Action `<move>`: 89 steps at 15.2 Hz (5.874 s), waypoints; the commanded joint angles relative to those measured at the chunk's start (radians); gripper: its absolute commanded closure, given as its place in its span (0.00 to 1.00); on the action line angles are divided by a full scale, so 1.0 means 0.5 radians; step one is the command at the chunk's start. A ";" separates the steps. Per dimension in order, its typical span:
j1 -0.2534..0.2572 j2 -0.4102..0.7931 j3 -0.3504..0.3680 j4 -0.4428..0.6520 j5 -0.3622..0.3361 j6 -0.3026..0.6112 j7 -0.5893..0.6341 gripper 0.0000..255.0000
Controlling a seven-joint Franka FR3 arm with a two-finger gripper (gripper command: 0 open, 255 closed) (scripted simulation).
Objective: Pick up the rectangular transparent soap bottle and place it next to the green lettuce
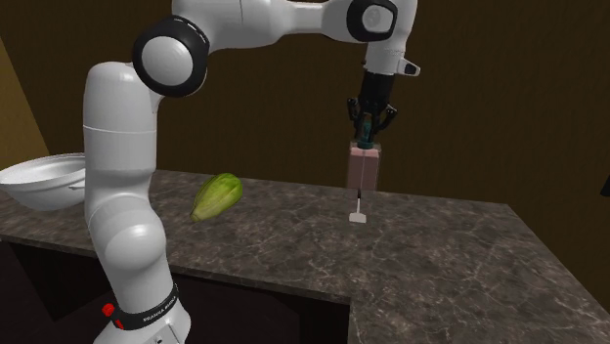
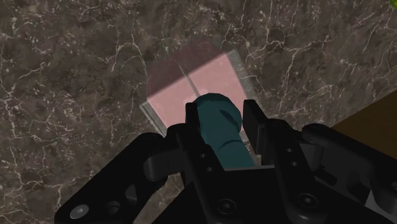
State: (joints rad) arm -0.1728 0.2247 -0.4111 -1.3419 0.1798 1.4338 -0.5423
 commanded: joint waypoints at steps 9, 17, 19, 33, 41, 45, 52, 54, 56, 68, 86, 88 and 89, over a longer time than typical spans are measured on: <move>-0.079 0.157 -0.010 0.503 0.073 -0.358 0.005 1.00; 0.224 -0.388 0.114 -0.185 -0.120 -0.138 0.337 1.00; 0.279 -0.511 0.167 -0.330 -0.152 -0.098 0.440 1.00; 0.546 -1.087 0.606 -0.964 -0.150 0.050 1.145 1.00; 0.677 -1.223 0.879 -1.104 -0.048 0.107 1.537 1.00; 0.742 -1.240 1.019 -1.120 0.009 0.138 1.732 1.00; 0.851 -1.185 1.272 -1.064 0.091 0.202 2.079 1.00; 0.881 -1.149 1.347 -1.028 0.106 0.221 2.181 1.00; 0.910 -1.104 1.421 -0.983 0.115 0.241 2.284 1.00; 1.107 -0.616 1.885 -0.500 -0.030 0.332 2.958 1.00; 1.168 -0.557 1.964 -0.877 -0.059 0.775 3.034 1.00; 1.169 -0.560 1.965 -0.933 -0.055 0.828 3.027 1.00; 1.170 -0.560 1.965 -0.960 -0.054 0.855 3.024 1.00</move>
State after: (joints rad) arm 0.4118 -0.0544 0.5714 -1.8066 0.1518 1.8461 0.9713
